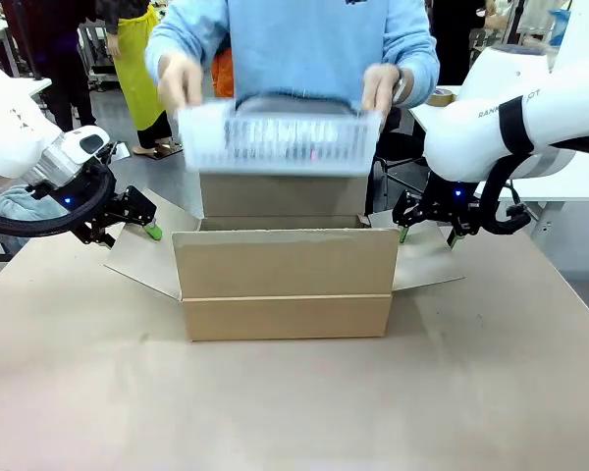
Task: Pack the gift set into the box.
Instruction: Lift both hands away from the flaps of the Package Box.
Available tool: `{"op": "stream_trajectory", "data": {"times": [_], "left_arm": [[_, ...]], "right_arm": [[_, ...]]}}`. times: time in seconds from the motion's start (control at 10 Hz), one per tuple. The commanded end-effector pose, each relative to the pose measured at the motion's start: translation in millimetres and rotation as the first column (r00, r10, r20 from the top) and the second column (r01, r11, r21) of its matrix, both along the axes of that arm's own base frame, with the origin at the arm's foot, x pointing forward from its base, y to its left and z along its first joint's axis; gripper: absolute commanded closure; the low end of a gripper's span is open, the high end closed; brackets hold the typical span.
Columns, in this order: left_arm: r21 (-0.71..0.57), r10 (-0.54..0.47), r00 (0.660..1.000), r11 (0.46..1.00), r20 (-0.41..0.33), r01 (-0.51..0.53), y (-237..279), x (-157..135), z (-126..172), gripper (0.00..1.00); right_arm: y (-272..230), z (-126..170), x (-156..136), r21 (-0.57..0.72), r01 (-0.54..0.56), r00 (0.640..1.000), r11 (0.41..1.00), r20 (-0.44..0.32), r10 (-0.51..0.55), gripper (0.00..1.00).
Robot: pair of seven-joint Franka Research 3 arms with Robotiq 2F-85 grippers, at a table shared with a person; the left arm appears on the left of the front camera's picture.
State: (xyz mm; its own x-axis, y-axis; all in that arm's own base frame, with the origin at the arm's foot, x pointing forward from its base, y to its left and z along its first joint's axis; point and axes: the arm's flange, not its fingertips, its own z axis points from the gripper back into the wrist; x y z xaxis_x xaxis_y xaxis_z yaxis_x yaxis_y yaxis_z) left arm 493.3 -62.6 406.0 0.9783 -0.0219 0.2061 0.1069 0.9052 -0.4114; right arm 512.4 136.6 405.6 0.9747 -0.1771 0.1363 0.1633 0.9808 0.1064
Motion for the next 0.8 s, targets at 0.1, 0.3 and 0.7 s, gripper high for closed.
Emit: {"op": "stream_trajectory", "data": {"times": [0.1, 0.3, 0.7], "left_arm": [[0.014, 0.009, 1.000, 1.000, -0.002, -0.009, 0.7, -2.6, 0.1, 0.00], [0.014, 0.009, 1.000, 1.000, -0.002, -0.009, 0.7, -2.6, 0.1, 0.00], [0.014, 0.009, 1.000, 1.000, -0.002, -0.009, 0.7, -2.6, 0.1, 0.00]], "right_arm": [[3.2, 2.6, 0.2, -0.020, 0.021, 1.000, 1.000, 0.000, -0.021, 0.00], [3.2, 2.6, 0.2, -0.020, 0.021, 1.000, 1.000, 0.000, -0.021, 0.00], [3.2, 2.6, 0.2, -0.020, 0.021, 1.000, 1.000, 0.000, -0.021, 0.00]]}}
